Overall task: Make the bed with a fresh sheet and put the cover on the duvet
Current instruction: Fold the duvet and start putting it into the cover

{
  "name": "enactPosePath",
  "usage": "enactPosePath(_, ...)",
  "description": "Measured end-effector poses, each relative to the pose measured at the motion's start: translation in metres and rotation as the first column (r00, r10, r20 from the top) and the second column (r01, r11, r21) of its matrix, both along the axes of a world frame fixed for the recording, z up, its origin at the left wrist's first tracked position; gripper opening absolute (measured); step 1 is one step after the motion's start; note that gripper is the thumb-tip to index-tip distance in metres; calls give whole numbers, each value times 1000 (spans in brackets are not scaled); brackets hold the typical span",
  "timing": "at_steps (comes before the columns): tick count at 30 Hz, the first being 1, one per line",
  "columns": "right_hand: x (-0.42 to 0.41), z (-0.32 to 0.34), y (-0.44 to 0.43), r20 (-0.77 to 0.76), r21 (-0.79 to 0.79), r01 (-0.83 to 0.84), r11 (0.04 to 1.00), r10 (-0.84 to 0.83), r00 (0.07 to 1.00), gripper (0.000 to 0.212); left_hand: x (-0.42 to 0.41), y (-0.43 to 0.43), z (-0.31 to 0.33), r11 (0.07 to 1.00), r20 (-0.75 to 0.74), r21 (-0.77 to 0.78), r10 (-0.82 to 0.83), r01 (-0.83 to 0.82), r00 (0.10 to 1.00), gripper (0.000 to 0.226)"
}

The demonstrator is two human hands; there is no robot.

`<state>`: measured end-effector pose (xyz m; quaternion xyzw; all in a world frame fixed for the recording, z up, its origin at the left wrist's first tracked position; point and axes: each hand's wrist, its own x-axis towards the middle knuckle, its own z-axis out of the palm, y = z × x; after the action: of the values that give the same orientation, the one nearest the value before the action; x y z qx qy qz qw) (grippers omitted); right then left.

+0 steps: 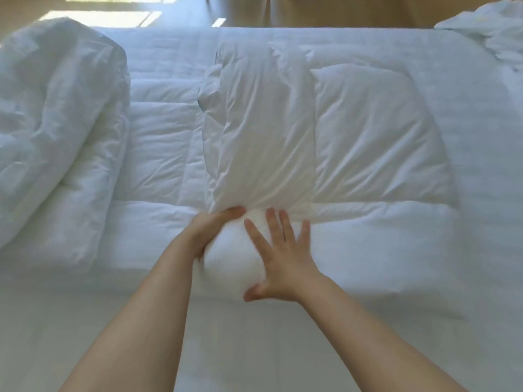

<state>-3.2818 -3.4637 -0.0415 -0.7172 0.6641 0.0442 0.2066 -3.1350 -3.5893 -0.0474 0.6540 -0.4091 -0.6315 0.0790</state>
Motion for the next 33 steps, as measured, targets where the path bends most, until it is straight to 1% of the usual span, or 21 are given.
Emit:
enactPosePath(3, -9, 5, 7, 88, -87, 45, 995, -38, 995, 129, -15, 9, 16, 991, -211, 137, 20, 10, 977, 72)
enactPosePath(5, -26, 16, 14, 241, -247, 125, 961, -64, 968, 108, -37, 21, 32, 991, -360, 133, 36, 13, 932, 44)
enactPosePath(7, -54, 30, 24, 411, -450, 253, 857, -53, 910, 82, -72, 35, 56, 995, -454, 101, 50, -4, 890, 29)
enactPosePath(10, -124, 62, 42, 532, -600, 414, 684, -45, 845, 50, -152, 53, 104, 1000, -476, 10, 8, -4, 879, 30)
enactPosePath(12, -191, 90, 58, 548, -663, 479, 576, -64, 834, 31, -229, 64, 137, 998, -506, -55, -60, 38, 861, 47)
enactPosePath(13, -230, 103, 69, 550, -676, 504, 537, -88, 831, 29, -277, 70, 150, 994, -502, -88, -105, 70, 858, 55)
enactPosePath(15, -323, 126, 102, 538, -679, 568, 465, -211, 816, 32, -388, 96, 172, 973, -492, -195, -205, 122, 846, 50)
enactPosePath(17, -426, 138, 142, 557, -598, 706, 380, -437, 706, 40, -503, 136, 192, 941, -509, -302, -295, 153, 809, 41)
enactPosePath(18, -473, 137, 166, 538, -525, 785, 330, -586, 606, 46, -554, 161, 196, 906, -509, -382, -370, 182, 777, 43)
enactPosePath(19, -512, 131, 193, 474, -453, 852, 262, -739, 479, 55, -596, 189, 193, 846, -468, -490, -459, 211, 755, 53)
enactPosePath(20, -541, 122, 221, 372, -378, 905, 194, -864, 340, 66, -624, 217, 182, 745, -370, -618, -558, 251, 743, 66)
enactPosePath(21, -556, 111, 246, 278, -305, 942, 142, -932, 231, 75, -637, 244, 166, 602, -225, -737, -646, 307, 729, 75)
enactPosePath(22, -562, 98, 268, 223, -239, 964, 119, -959, 174, 81, -638, 266, 143, 447, -57, -814, -698, 371, 714, 78)
enactPosePath(23, -561, 84, 284, 193, -182, 975, 130, -967, 165, 83, -626, 281, 115, 312, 125, -832, -699, 458, 704, 78)
enactPosePath(24, -554, 69, 294, 172, -138, 977, 164, -967, 187, 83, -606, 287, 87, 227, 315, -773, -673, 593, 669, 77)
enactPosePath(25, -545, 55, 298, 148, -101, 973, 210, -963, 223, 83, -581, 287, 58, 196, 491, -629, -649, 752, 580, 76)
enactPosePath(26, -533, 44, 298, 127, -77, 961, 265, -954, 273, 82, -552, 282, 33, 190, 627, -435, -638, 880, 447, 78)
enactPosePath(27, -519, 33, 292, 113, -62, 941, 332, -935, 337, 80, -520, 274, 14, 177, 708, -263, -632, 948, 315, 83)
enactPosePath(28, -502, 25, 282, 108, -52, 912, 408, -905, 411, 78, -488, 264, 1, 155, 749, -156, -626, 976, 219, 90)
enactPosePath(31, -434, 6, 241, 109, -7, 788, 616, -783, 613, 73, -396, 238, -11, 103, 808, -54, -580, 993, 104, 110)
enactPosePath(33, -381, 0, 215, 83, 21, 706, 708, -705, 704, 71, -336, 223, -7, 113, 837, 12, -544, 994, 52, 111)
